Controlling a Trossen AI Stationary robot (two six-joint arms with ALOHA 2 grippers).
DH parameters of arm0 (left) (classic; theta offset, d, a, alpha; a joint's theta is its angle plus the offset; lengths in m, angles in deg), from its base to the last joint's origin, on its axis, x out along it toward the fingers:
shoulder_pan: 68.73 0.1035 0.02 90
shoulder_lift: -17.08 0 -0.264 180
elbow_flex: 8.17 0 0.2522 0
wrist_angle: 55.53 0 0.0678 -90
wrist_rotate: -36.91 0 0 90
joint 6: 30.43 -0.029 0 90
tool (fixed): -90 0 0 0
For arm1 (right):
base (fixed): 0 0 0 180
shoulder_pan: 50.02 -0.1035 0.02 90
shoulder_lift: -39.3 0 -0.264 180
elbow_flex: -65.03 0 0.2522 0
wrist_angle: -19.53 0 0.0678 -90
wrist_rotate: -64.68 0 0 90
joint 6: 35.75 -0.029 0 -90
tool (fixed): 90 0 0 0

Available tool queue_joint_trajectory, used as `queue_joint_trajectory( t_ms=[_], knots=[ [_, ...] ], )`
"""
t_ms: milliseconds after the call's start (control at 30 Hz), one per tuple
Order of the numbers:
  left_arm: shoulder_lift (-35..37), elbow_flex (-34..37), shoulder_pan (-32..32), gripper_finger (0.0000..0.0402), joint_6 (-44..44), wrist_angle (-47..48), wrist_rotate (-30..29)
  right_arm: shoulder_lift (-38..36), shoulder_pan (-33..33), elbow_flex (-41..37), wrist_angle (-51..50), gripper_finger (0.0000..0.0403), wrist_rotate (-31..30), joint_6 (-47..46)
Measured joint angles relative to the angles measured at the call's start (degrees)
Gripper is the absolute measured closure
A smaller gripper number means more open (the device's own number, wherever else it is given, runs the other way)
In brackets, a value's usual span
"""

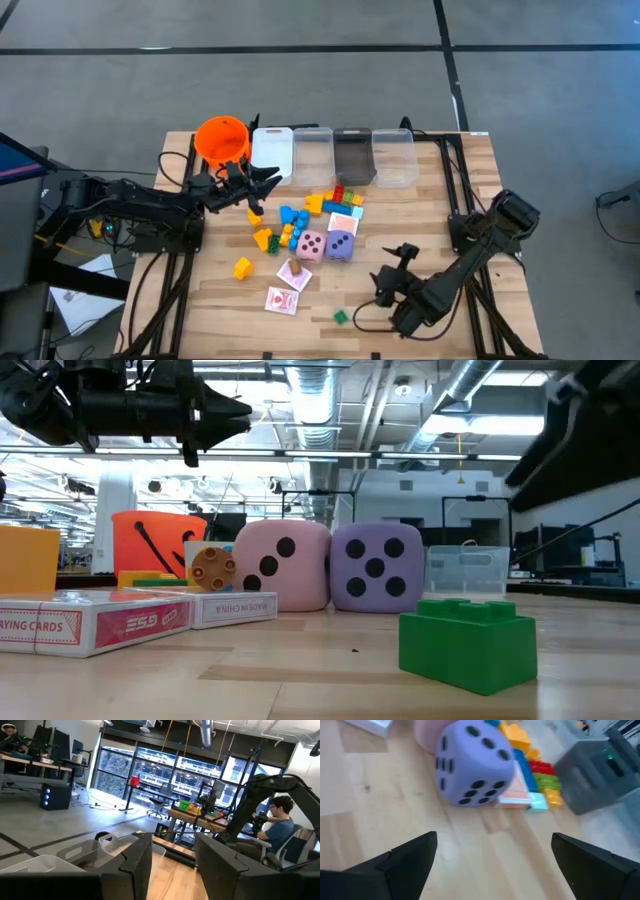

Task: Pick & Place Toys
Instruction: Put the purple dice into the black bin

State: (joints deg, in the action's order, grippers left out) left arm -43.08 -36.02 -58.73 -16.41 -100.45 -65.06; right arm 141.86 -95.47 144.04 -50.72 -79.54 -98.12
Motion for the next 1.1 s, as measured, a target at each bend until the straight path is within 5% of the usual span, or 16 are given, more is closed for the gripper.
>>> queue_joint_trajectory(
  t_ms=[333, 500, 633, 733, 867, 967, 1100],
  knots=[
    [0.00, 0.00, 0.02, 0.0261, 6.13, 0.04, 0.21, -15.59, -0.35, -0.61, -15.83, 0.0017, 3.37, 5.12],
    [0.00, 0.00, 0.02, 0.0261, 7.83, 1.79, 0.18, -29.63, -0.35, -9.33, -12.27, 0.0017, -1.70, 6.89],
    [0.00, 0.00, 0.00, 0.0261, 8.89, 4.46, 0.17, -42.17, -0.41, -26.37, 15.72, 0.0017, -5.86, 11.83],
    [0.00, 0.00, -0.14, 0.0261, 9.41, 5.76, 0.15, -45.56, -0.72, -42.65, 55.58, 0.0017, -5.63, 26.80],
    [-0.02, 0.02, -0.96, 0.0261, 10.74, 7.32, 0.00, -39.88, -0.44, -57.85, 102.91, 0.0017, -4.87, 44.09],
    [-0.02, 0.02, -1.44, 0.0261, 10.73, 7.27, 0.00, -33.28, 0.91, -61.60, 118.66, 0.0017, -4.87, 49.64],
    [-0.02, 0.02, -1.68, 0.0261, 9.76, 7.27, 0.00, -24.88, 3.70, -60.22, 121.16, 0.0017, -4.80, 51.77]
  ],
)
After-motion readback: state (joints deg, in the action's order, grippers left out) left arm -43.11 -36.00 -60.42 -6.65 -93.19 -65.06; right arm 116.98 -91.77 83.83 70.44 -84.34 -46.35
